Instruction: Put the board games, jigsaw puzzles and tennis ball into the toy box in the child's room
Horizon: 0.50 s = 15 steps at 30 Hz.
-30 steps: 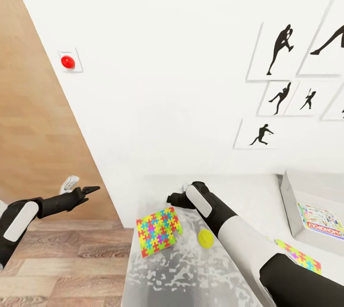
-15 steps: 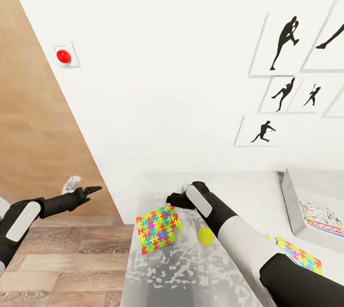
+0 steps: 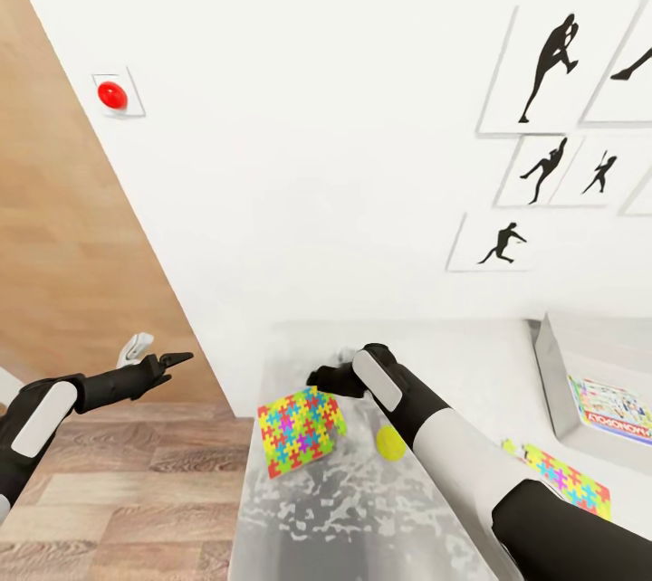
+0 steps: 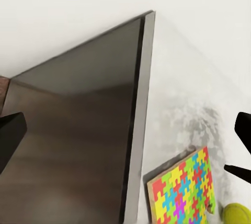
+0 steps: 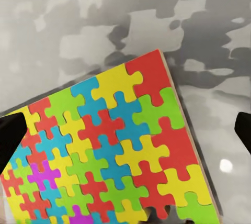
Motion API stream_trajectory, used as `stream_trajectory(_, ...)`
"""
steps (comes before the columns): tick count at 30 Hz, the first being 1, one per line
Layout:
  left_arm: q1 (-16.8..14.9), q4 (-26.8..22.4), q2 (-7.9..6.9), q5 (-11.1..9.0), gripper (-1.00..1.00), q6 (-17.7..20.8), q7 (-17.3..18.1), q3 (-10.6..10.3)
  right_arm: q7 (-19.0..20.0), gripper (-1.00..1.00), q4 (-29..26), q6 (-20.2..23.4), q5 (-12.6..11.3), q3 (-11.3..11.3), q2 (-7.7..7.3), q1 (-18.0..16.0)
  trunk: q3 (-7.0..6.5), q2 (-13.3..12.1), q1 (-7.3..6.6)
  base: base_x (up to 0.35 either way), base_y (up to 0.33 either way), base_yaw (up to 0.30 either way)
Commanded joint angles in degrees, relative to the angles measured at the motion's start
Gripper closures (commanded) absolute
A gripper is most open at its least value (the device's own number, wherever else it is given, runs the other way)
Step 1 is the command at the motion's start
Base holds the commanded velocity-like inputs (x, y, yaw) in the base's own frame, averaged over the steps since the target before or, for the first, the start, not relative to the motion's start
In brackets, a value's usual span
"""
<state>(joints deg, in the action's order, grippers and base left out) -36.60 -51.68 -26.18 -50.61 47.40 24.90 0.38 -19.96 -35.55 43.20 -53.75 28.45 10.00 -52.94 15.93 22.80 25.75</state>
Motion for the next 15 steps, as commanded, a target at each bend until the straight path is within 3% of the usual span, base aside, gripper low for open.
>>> stream_trajectory(1, 0.0, 0.0, 0.0, -0.1, -1.0, 0.3, 0.1, 0.0, -0.3, -1.0, 0.0, 0.1, -0.6, 0.1, 0.0, -0.1, 0.21, 0.1, 0.03, 0.0, 0.0, 0.0)
stream_trajectory(15, 0.0, 0.0, -0.01, 0.0, -1.0, 0.3, 0.1, 0.0, 0.3, -1.0, 0.2, 0.2, -0.8, 0.0, 0.0, -0.1, 1.51, 0.1, 0.03, 0.0, 0.0, 0.0)
